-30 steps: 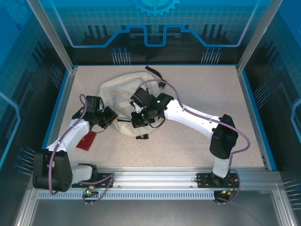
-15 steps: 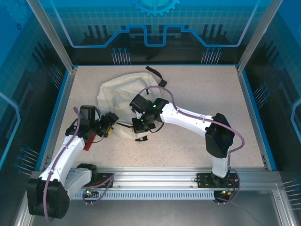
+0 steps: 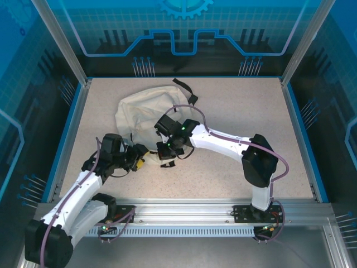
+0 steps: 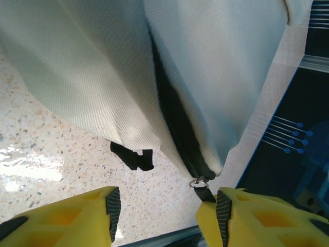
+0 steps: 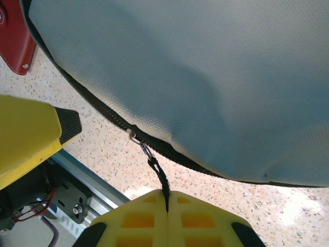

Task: Pack the student bag
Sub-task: Zip the student bag at the center of the table.

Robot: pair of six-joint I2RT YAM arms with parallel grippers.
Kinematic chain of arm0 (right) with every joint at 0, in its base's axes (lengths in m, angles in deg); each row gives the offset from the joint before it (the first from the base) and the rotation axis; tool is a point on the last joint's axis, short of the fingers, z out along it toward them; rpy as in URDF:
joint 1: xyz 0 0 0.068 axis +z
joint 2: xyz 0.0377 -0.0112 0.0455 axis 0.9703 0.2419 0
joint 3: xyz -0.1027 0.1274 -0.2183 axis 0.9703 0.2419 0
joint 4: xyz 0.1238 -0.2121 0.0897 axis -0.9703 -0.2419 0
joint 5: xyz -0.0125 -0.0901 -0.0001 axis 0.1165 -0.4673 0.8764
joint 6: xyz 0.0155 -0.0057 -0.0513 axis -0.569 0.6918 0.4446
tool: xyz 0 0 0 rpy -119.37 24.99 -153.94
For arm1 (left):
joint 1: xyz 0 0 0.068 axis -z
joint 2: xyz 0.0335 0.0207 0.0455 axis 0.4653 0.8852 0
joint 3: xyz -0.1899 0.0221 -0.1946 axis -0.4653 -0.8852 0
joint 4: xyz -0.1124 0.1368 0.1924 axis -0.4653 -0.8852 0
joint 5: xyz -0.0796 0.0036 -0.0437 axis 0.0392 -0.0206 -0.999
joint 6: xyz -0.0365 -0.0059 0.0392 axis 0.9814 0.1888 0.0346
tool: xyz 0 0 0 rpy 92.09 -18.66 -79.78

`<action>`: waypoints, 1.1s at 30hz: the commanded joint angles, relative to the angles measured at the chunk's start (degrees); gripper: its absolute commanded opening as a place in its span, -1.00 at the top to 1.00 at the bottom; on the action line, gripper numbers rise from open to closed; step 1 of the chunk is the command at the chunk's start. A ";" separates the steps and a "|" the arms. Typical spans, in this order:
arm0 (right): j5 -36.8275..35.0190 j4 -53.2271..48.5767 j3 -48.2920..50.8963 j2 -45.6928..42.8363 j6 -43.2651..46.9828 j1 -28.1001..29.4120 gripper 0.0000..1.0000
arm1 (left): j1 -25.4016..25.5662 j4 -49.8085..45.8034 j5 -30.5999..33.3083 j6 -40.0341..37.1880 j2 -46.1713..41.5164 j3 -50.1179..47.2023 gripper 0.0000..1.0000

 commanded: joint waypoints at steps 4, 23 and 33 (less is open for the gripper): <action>2.63 3.93 3.86 -4.45 -1.06 0.01 1.00 | 0.30 7.41 -2.06 1.30 2.48 -2.20 0.24; -7.82 -1.40 4.16 -6.69 -4.42 0.14 1.00 | 0.38 6.47 2.85 -1.22 3.38 -2.93 1.00; -24.26 -14.71 -1.60 -5.46 -6.66 0.98 1.00 | 0.38 -1.81 6.89 -5.06 2.18 -1.42 1.00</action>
